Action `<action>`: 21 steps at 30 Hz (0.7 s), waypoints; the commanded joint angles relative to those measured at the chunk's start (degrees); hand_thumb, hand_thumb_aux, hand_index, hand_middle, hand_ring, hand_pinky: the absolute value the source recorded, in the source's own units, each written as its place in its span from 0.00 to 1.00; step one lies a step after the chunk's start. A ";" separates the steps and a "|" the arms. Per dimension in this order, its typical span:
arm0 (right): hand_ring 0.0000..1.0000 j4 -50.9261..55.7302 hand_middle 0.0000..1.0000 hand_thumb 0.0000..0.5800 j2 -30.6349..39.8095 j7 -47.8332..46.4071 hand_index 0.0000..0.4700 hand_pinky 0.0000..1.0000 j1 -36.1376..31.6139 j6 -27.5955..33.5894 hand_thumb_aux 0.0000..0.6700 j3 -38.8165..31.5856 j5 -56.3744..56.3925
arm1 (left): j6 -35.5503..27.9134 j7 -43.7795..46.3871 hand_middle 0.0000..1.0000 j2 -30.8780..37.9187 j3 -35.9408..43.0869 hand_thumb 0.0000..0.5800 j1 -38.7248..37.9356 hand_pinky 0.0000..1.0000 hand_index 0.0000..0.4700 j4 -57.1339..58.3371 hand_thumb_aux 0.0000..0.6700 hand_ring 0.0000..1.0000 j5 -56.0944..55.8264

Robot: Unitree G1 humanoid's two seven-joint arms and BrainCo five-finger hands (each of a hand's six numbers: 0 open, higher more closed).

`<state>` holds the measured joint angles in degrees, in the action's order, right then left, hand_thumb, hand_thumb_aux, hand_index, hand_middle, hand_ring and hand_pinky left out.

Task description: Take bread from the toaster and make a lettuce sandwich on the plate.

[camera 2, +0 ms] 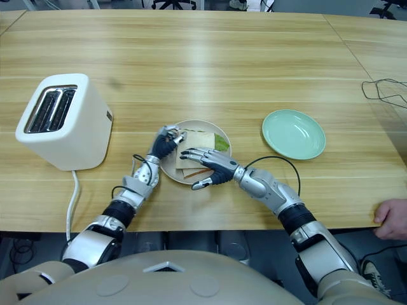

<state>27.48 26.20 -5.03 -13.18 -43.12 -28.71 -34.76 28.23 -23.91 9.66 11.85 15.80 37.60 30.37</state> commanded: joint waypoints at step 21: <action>1.00 -3.44 1.00 1.00 1.18 0.32 0.98 1.00 4.09 -12.95 1.00 10.93 28.41 | 20.81 14.67 1.00 16.82 0.52 1.00 -13.82 1.00 0.98 -19.26 1.00 1.00 -14.52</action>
<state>26.00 25.97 -0.50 -11.53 -54.58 -18.20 -12.17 45.68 -15.06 24.23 11.18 3.56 19.47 20.07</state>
